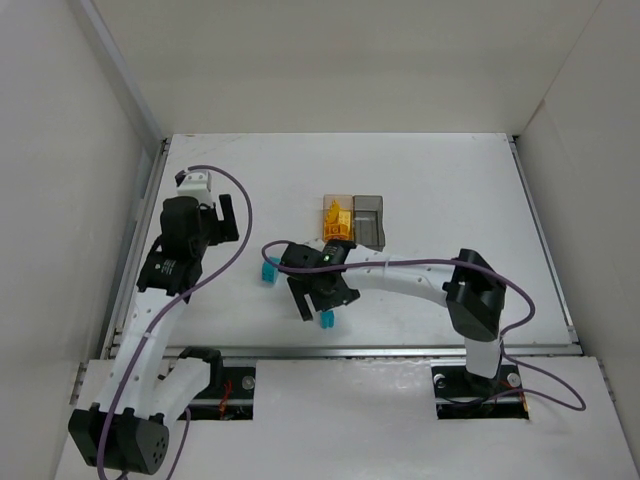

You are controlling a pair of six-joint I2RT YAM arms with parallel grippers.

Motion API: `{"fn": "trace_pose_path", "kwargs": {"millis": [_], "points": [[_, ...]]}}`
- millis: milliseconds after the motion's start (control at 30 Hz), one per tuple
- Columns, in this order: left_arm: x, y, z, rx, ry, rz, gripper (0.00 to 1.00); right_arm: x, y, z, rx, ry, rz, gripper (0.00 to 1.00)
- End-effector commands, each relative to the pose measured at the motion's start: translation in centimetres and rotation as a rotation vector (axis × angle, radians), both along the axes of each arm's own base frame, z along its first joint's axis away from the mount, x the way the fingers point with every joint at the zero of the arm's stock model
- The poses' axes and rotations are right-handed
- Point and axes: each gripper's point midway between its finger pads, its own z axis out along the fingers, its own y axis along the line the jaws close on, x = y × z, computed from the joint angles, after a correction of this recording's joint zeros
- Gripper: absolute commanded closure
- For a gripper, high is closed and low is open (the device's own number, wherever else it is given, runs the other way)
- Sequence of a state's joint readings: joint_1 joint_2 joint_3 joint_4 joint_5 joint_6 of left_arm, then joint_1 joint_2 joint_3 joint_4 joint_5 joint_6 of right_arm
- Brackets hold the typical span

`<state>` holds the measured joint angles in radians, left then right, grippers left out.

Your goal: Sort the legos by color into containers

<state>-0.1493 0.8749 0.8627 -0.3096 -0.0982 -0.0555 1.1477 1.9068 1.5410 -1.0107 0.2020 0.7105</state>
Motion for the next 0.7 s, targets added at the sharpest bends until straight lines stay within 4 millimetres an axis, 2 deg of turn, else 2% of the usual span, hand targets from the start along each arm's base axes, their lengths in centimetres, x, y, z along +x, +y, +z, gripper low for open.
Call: {"fn": "trace_pose_path", "kwargs": {"millis": [0, 100, 267, 333, 433, 533, 667], "points": [[0.1, 0.0, 1.2, 0.01, -0.055, 0.0, 0.23, -0.4, 0.4, 0.5, 0.021, -0.01, -0.02, 0.12], [-0.1, 0.0, 1.5, 0.008, -0.066, 0.0, 0.22, -0.6, 1.0, -0.1, 0.046, 0.001, -0.005, 0.27], [-0.3, 0.0, 2.0, 0.005, -0.084, 0.001, 0.21, -1.5, 1.5, -0.9, 0.069, 0.035, 0.013, 0.32], [-0.4, -0.1, 2.2, 0.001, -0.084, -0.008, 0.21, -1.8, 1.0, -1.4, 0.055, 0.044, 0.002, 0.37], [-0.4, -0.3, 2.2, -0.002, -0.083, -0.016, 0.21, -1.6, 0.9, -1.7, 0.049, 0.035, 0.0, 0.41], [-0.5, -0.6, 2.4, -0.012, -0.091, -0.036, 0.21, -1.0, 0.6, -1.7, 0.035, 0.0, -0.008, 0.51], [-0.7, -0.8, 2.7, -0.017, -0.1, -0.044, 0.21, -0.7, 1.1, -1.6, 0.051, -0.011, 0.011, 0.53]]}}
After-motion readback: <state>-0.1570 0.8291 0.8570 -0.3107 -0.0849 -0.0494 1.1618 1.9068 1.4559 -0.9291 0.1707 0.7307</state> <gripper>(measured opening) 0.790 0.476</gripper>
